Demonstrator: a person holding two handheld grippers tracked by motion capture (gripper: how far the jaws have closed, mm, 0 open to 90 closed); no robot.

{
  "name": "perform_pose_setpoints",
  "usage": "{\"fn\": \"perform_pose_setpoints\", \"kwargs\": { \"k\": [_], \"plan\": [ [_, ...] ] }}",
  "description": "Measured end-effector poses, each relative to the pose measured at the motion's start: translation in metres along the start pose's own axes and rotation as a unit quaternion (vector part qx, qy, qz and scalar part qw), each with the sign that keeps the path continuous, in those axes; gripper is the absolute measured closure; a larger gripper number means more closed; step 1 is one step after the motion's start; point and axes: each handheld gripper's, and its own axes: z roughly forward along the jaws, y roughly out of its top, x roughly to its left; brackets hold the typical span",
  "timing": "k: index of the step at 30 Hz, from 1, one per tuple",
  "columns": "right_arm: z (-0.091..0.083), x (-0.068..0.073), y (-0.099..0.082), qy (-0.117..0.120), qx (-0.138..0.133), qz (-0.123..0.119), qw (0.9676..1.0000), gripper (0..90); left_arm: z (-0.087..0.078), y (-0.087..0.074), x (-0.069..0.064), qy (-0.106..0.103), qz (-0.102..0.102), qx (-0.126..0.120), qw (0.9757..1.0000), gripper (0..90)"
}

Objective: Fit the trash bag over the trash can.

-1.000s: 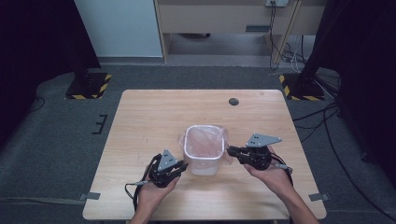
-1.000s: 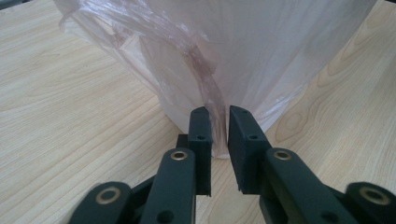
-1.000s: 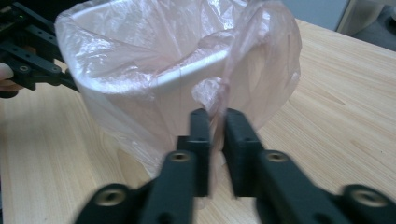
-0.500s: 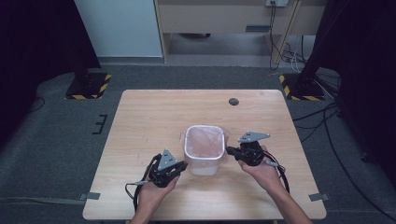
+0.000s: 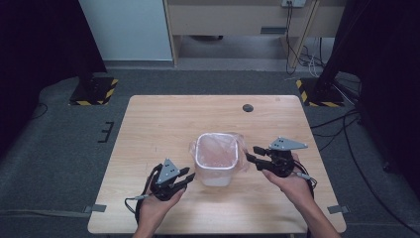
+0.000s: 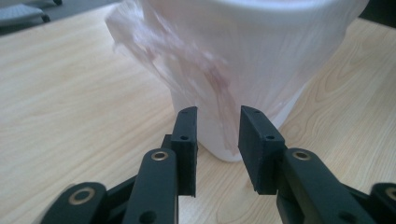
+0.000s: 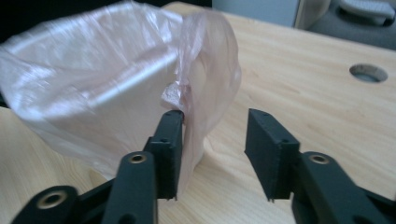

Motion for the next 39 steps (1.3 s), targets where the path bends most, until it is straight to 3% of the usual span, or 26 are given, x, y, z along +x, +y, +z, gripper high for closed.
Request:
{"fn": "perform_pose_setpoints", "kwargs": {
  "k": [11,12,23,28,31,39],
  "plan": [
    [-0.001,0.007,0.014,0.025,-0.029,-0.014,0.9992,43.0,0.003,0.003,0.006,0.011,-0.007,-0.010,0.9999,61.5],
    [-0.001,0.008,0.016,0.025,-0.030,-0.016,0.9991,42.7,0.004,0.004,0.008,0.009,-0.001,-0.019,0.9998,61.3],
    [0.008,0.015,0.038,0.030,-0.045,-0.020,0.9983,37.7,0.010,0.005,0.008,0.012,-0.002,-0.019,0.9998,58.3],
    [0.023,0.008,0.048,0.008,-0.032,-0.009,0.9994,42.4,0.015,0.006,0.009,0.004,-0.004,-0.014,0.9999,56.1],
    [0.031,0.003,0.049,0.007,-0.019,-0.001,0.9998,48.7,0.018,0.006,0.009,0.002,-0.001,-0.010,0.9999,57.1],
    [0.035,-0.004,0.046,0.013,0.001,0.007,0.9999,78.0,0.021,0.009,0.004,0.003,-0.001,-0.002,1.0000,71.9]
  ]
}}
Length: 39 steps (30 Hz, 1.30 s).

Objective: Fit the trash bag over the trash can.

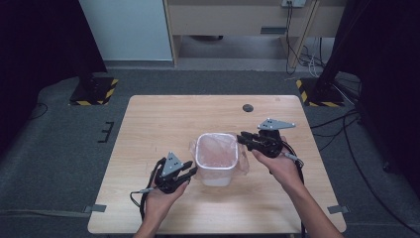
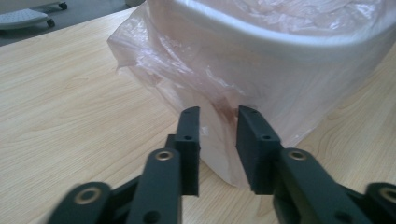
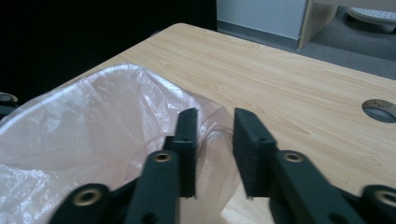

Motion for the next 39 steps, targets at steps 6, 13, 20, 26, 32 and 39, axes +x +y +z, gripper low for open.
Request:
{"fn": "perform_pose_setpoints", "kwargs": {
  "k": [6,13,20,26,32,39],
  "plan": [
    [0.006,-0.002,0.000,-0.005,0.007,0.000,1.0000,89.8,0.001,0.001,-0.003,-0.003,0.004,0.003,1.0000,76.9],
    [0.022,-0.008,-0.007,-0.024,0.035,0.010,0.9990,90.0,0.004,0.000,-0.003,-0.004,0.005,0.016,0.9999,82.5],
    [0.033,-0.011,-0.024,-0.022,0.066,0.009,0.9976,90.0,0.006,-0.002,-0.003,-0.005,0.005,0.023,0.9997,83.4],
    [0.037,-0.013,-0.031,-0.021,0.075,0.014,0.9969,90.0,0.008,-0.003,-0.002,-0.008,0.003,0.026,0.9996,83.9],
    [0.042,-0.012,-0.031,-0.017,0.073,0.011,0.9972,89.8,0.010,-0.004,-0.006,-0.015,0.005,0.028,0.9995,84.2],
    [0.039,-0.013,-0.026,-0.027,0.057,0.008,0.9980,74.3,0.007,-0.004,-0.006,-0.011,0.003,0.025,0.9996,82.1]
  ]
}}
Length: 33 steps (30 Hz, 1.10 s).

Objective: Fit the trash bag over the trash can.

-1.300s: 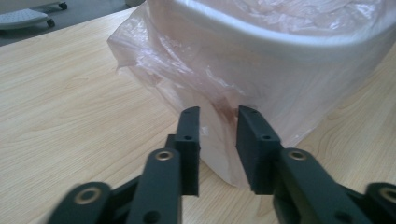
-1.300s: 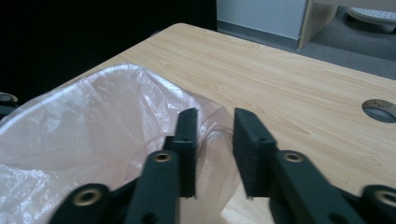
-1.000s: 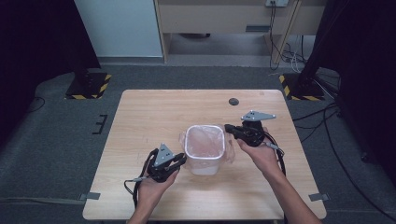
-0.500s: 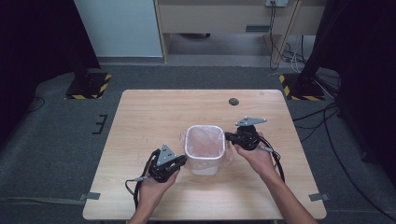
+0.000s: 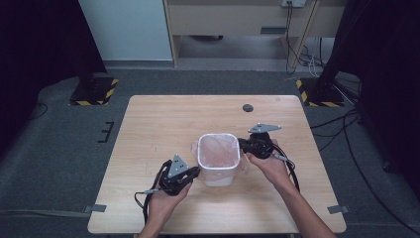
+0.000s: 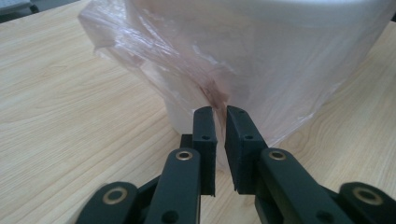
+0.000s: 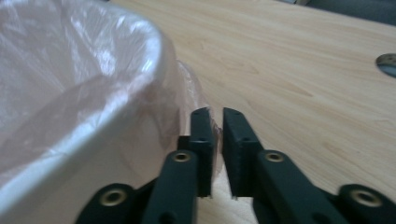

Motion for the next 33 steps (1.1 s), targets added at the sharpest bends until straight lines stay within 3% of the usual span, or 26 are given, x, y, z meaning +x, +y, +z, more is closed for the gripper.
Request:
{"fn": "perform_pose_setpoints", "kwargs": {
  "k": [4,10,16,20,24,27,33],
  "plan": [
    [-0.014,-0.002,0.003,-0.012,-0.023,0.002,0.9997,64.1,-0.001,-0.002,0.005,0.007,-0.007,0.002,0.9999,82.1],
    [-0.037,0.001,0.010,-0.007,-0.052,-0.005,0.9986,52.0,0.000,-0.004,0.013,0.018,-0.007,0.002,0.9998,81.9],
    [-0.052,0.012,0.020,0.015,-0.073,-0.023,0.9969,48.0,0.002,-0.008,0.021,0.029,-0.014,0.010,0.9994,80.3],
    [-0.056,0.025,0.031,0.039,-0.079,-0.044,0.9951,46.1,-0.001,-0.008,0.022,0.030,-0.017,0.000,0.9994,75.7],
    [-0.053,0.038,0.044,0.072,-0.070,-0.071,0.9923,46.9,-0.005,-0.007,0.018,0.035,-0.012,-0.009,0.9993,69.5],
    [-0.045,0.049,0.051,0.083,-0.049,-0.110,0.9893,53.7,-0.006,-0.007,0.017,0.037,-0.010,-0.007,0.9992,68.2],
    [-0.021,0.066,0.062,0.090,0.023,-0.161,0.9826,74.8,-0.006,-0.007,0.016,0.040,-0.010,-0.007,0.9991,67.3]
  ]
}}
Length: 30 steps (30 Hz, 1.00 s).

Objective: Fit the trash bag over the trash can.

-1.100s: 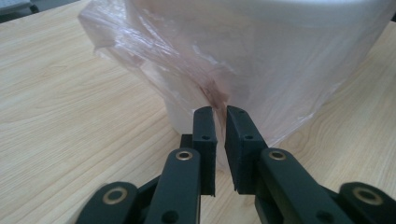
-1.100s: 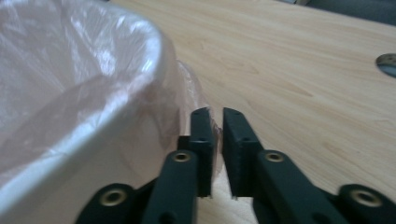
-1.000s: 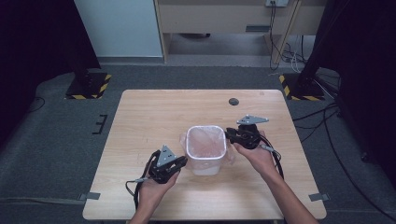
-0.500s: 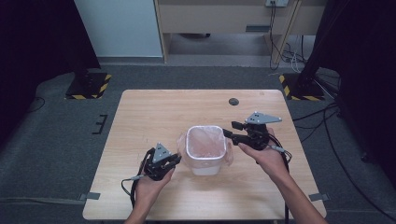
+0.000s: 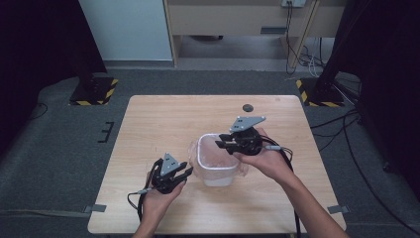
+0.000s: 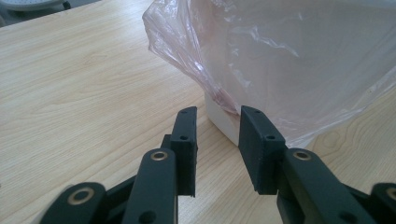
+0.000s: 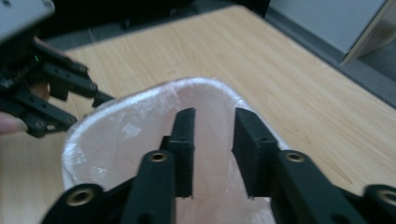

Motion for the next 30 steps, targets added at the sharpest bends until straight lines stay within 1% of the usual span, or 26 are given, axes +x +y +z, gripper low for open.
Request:
{"fn": "perform_pose_setpoints", "kwargs": {
  "k": [2,4,6,8,10,12,14,17,20,22,24,26,28,29,30],
  "plan": [
    [0.009,0.002,0.003,0.005,0.029,-0.014,0.9995,79.2,0.000,0.000,0.000,0.000,0.000,0.000,1.0000,67.2],
    [0.017,0.004,0.003,0.006,0.058,-0.029,0.9979,82.1,-0.001,0.000,0.000,0.000,0.001,-0.002,1.0000,67.2],
    [0.023,0.005,0.003,0.009,0.080,-0.041,0.9959,83.4,-0.001,0.000,0.000,0.000,0.000,-0.003,1.0000,67.1],
    [0.026,0.007,0.001,0.016,0.098,-0.042,0.9941,81.5,-0.001,0.001,0.000,0.001,0.000,-0.003,1.0000,66.8],
    [0.029,0.010,-0.001,0.022,0.115,-0.046,0.9921,74.7,-0.001,0.001,0.000,0.002,0.000,-0.003,1.0000,66.6],
    [0.031,0.013,-0.002,0.026,0.120,-0.048,0.9913,62.3,-0.002,0.001,0.000,0.002,-0.001,-0.004,1.0000,66.1],
    [0.032,0.014,-0.002,0.028,0.120,-0.044,0.9914,53.0,-0.002,0.001,0.000,0.003,-0.002,-0.004,1.0000,65.7],
    [0.033,0.015,-0.002,0.033,0.121,-0.039,0.9913,44.6,-0.002,0.001,0.000,0.005,-0.002,-0.006,1.0000,65.0],
    [0.034,0.017,-0.002,0.034,0.125,-0.032,0.9911,40.2,-0.002,0.001,0.000,0.006,-0.001,-0.005,1.0000,64.7],
    [0.034,0.018,-0.002,0.032,0.123,-0.032,0.9913,40.2,-0.001,0.001,0.000,0.004,-0.002,-0.005,1.0000,64.7],
    [0.034,0.017,-0.001,0.028,0.115,-0.031,0.9925,42.4,-0.001,0.001,-0.002,0.002,-0.001,-0.004,1.0000,64.6],
    [0.033,0.014,0.000,0.022,0.108,-0.037,0.9933,48.7,0.000,0.001,-0.004,-0.001,0.001,-0.003,1.0000,64.6],
    [0.033,0.012,0.000,0.019,0.106,-0.046,0.9931,50.3,0.001,0.001,-0.006,-0.004,0.003,-0.001,1.0000,64.6],
    [0.034,0.011,0.001,0.016,0.108,-0.053,0.9926,49.8,0.002,0.001,-0.007,-0.006,0.004,0.000,1.0000,64.5],
    [0.036,0.010,0.000,0.016,0.110,-0.054,0.9923,48.5,0.003,0.001,-0.008,-0.007,0.005,0.000,1.0000,64.3]
  ]
}}
